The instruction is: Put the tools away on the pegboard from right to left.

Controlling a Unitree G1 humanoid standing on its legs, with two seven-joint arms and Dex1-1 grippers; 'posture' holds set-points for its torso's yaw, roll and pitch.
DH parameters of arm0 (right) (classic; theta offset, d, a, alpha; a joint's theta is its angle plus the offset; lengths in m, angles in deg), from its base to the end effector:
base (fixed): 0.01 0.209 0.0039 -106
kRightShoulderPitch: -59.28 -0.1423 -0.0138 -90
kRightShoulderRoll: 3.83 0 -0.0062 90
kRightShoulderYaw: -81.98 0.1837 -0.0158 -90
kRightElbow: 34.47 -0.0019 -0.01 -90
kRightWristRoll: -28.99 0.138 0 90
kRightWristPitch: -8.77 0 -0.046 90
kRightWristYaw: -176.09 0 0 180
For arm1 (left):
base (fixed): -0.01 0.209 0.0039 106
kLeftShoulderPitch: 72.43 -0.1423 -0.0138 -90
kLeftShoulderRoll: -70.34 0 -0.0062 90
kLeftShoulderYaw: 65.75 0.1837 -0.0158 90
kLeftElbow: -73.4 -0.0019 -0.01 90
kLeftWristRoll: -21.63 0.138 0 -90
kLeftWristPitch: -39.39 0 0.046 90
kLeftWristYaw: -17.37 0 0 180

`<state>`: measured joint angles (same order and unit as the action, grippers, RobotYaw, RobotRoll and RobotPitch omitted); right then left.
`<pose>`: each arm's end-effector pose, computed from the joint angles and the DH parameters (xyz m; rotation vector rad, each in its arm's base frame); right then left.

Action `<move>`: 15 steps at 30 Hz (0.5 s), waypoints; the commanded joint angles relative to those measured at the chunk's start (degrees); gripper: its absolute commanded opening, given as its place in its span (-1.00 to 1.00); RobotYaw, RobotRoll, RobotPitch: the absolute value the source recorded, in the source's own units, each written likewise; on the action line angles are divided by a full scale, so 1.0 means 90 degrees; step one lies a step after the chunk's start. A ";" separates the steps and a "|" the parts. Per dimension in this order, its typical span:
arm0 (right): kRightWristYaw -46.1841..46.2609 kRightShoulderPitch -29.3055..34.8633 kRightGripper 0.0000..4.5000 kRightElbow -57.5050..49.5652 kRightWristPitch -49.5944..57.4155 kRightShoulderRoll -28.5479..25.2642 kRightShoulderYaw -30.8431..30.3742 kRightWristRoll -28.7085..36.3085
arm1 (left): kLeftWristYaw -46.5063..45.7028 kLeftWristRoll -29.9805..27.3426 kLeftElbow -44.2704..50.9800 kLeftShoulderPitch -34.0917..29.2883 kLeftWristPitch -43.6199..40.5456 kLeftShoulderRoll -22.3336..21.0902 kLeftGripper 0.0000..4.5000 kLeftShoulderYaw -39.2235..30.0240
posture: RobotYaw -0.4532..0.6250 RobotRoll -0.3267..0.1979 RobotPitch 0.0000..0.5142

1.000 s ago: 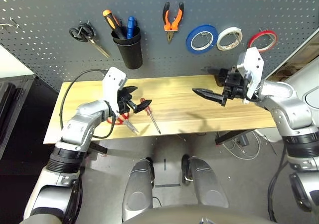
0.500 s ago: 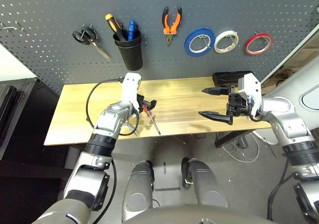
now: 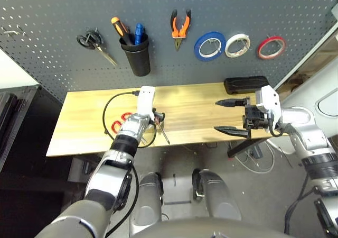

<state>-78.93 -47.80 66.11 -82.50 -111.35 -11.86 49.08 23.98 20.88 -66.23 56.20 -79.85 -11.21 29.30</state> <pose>0.2579 -0.2431 0.1085 -0.2863 0.0542 1.3273 0.3056 0.1443 0.0347 0.2114 0.7293 -0.1890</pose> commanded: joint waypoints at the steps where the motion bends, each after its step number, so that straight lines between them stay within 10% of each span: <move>1: 0.0001 0.0222 0.97 -0.0291 0.0105 -0.0112 -0.0013 0.0019 | -0.0207 0.0113 -0.0614 0.0155 0.0314 0.0064 1.00 -0.0135 | -0.42 0.25 -0.52; 15: 0.0284 0.0852 0.97 -0.1221 0.0527 -0.0207 0.0037 0.0134 | -0.0434 0.0128 -0.1333 0.0374 0.0743 0.0176 1.00 -0.0413 | -0.52 0.25 -0.20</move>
<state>-76.74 -41.00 56.54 -78.56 -112.41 -11.83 49.75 20.44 21.65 -76.72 59.03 -73.30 -10.14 25.94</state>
